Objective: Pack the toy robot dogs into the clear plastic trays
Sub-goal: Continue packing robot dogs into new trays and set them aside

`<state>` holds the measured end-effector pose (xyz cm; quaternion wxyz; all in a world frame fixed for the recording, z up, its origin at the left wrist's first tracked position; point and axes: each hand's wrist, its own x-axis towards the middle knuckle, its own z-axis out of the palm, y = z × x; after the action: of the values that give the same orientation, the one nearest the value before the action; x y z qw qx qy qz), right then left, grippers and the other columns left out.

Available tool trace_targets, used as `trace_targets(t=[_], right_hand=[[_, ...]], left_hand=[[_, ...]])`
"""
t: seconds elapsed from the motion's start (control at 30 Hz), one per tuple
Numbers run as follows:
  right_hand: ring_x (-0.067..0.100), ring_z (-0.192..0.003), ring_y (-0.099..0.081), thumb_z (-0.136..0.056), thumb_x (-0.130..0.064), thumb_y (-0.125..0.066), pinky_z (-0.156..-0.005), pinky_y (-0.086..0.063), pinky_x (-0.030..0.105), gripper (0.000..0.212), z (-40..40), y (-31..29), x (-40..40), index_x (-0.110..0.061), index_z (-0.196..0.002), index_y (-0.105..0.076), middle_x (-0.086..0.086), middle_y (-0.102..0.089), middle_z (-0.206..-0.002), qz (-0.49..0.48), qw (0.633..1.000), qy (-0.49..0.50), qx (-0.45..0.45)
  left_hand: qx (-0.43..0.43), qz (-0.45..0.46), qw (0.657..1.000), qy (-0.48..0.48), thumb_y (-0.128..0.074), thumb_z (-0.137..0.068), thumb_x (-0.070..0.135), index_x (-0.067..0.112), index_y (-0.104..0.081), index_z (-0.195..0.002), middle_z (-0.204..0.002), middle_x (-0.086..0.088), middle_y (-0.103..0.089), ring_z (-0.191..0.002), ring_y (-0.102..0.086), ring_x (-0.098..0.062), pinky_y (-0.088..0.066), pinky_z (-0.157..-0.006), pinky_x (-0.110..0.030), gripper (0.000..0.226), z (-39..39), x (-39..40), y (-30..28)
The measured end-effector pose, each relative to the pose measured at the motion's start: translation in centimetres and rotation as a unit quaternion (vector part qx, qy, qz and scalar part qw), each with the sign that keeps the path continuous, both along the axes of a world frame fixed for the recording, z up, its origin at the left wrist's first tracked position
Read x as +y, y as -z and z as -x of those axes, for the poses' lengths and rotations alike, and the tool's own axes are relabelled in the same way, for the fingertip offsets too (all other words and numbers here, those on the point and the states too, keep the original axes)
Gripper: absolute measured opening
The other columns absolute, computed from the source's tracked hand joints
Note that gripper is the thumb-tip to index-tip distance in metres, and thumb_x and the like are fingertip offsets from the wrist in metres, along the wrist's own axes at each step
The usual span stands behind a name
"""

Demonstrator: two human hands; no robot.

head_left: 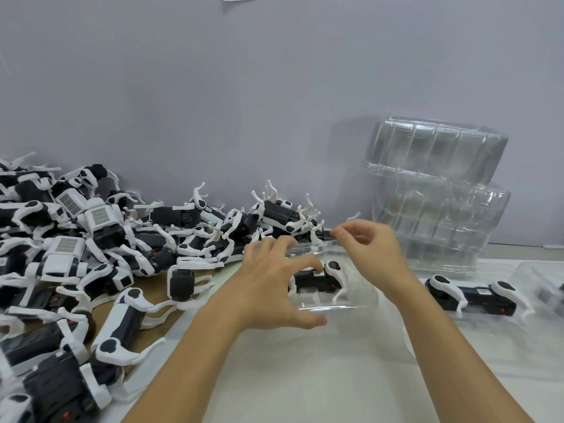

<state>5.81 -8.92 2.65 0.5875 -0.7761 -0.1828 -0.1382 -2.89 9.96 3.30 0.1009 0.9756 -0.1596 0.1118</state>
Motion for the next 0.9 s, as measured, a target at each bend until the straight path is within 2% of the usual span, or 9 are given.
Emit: trace_targets(t=[0.07, 0.2, 0.3, 0.37, 0.43, 0.53, 0.8, 0.9], right_hand=[[-0.002, -0.084, -0.066, -0.094, -0.022, -0.064, -0.071, -0.047, 0.01, 0.014, 0.2, -0.2, 0.0, -0.028, -0.088, -0.074, -0.016, -0.073, -0.084, -0.035, 0.999, 0.012, -0.013], [-0.001, -0.101, -0.062, -0.094, -0.027, -0.064, -0.079, -0.048, 0.016, 0.014, 0.7, -0.4, 0.0, -0.035, -0.104, -0.07, -0.016, -0.068, -0.108, -0.078, 0.997, -0.018, 0.004], [-0.008, -0.117, -0.049, -0.09, -0.034, -0.07, -0.092, -0.04, 0.018, 0.035, 0.9, -0.4, -0.2, -0.044, -0.122, -0.06, -0.018, -0.056, -0.13, -0.041, 0.996, -0.071, 0.02], [0.0, -0.126, -0.046, -0.088, -0.028, -0.072, -0.099, -0.039, 0.024, 0.047, 1.0, -0.4, -0.1, -0.045, -0.128, -0.055, -0.013, -0.051, -0.138, -0.019, 0.996, -0.087, 0.024], [0.009, -0.129, -0.046, -0.088, -0.021, -0.073, -0.101, -0.04, 0.027, 0.051, 1.1, -0.4, 0.0, -0.043, -0.13, -0.054, -0.007, -0.051, -0.139, -0.009, 0.996, -0.085, 0.023], [0.013, -0.127, -0.049, -0.086, -0.018, -0.074, -0.096, -0.042, 0.027, 0.051, 1.3, -0.3, 0.0, -0.041, -0.128, -0.056, -0.004, -0.052, -0.138, -0.012, 0.996, -0.082, 0.02], [0.02, -0.128, -0.05, -0.083, -0.016, -0.077, -0.107, -0.043, 0.044, 0.051, 1.6, -0.6, 0.0, -0.042, -0.124, -0.059, -0.008, -0.054, -0.137, -0.04, 0.996, -0.079, 0.022], [0.02, -0.127, -0.05, -0.083, -0.016, -0.078, -0.106, -0.042, 0.041, 0.05, 1.6, -0.5, -0.1, -0.043, -0.121, -0.059, -0.008, -0.055, -0.136, -0.034, 0.996, -0.075, 0.02]], left_hand=[[-0.052, -0.02, 0.998, 0.002, -0.066, -0.063, 0.079, 0.051, -0.046, -0.128, -0.147, 0.005, -0.025, -0.136, -0.013, -0.01, -0.004, -0.118, -0.04, 0.073, 0.2, -0.2, -0.4], [-0.13, -0.06, 0.989, -0.033, -0.067, -0.062, 0.075, 0.045, -0.054, -0.127, -0.15, -0.007, -0.031, -0.137, -0.026, -0.03, -0.011, -0.117, -0.051, 0.073, 0.5, -0.4, -1.1], [-0.161, -0.076, 0.982, -0.059, -0.068, -0.062, 0.073, 0.041, -0.058, -0.127, -0.149, -0.012, -0.035, -0.137, -0.032, -0.036, -0.01, -0.117, -0.053, 0.073, 0.5, -0.3, -1.2], [-0.169, -0.085, 0.979, -0.069, -0.067, -0.062, 0.073, 0.041, -0.059, -0.125, -0.149, -0.012, -0.036, -0.136, -0.033, -0.037, -0.009, -0.117, -0.053, 0.072, 0.4, -0.3, -1.0], [-0.166, -0.097, 0.979, -0.076, -0.066, -0.062, 0.074, 0.041, -0.058, -0.126, -0.149, -0.012, -0.036, -0.137, -0.031, -0.036, -0.009, -0.117, -0.054, 0.072, 0.4, -0.4, -0.9], [-0.159, -0.102, 0.979, -0.079, -0.065, -0.063, 0.074, 0.043, -0.056, -0.127, -0.152, -0.011, -0.033, -0.139, -0.029, -0.036, -0.009, -0.116, -0.055, 0.072, 0.4, -0.4, -0.8], [-0.178, -0.104, 0.975, -0.078, -0.073, -0.061, 0.069, 0.039, -0.061, -0.124, -0.149, -0.015, -0.04, -0.136, -0.036, -0.041, -0.018, -0.115, -0.06, 0.072, 0.3, -0.4, -0.7], [-0.187, -0.097, 0.975, -0.072, -0.075, -0.059, 0.068, 0.038, -0.063, -0.123, -0.149, -0.016, -0.042, -0.135, -0.038, -0.042, -0.02, -0.114, -0.061, 0.071, 0.1, -0.4, -0.5]])
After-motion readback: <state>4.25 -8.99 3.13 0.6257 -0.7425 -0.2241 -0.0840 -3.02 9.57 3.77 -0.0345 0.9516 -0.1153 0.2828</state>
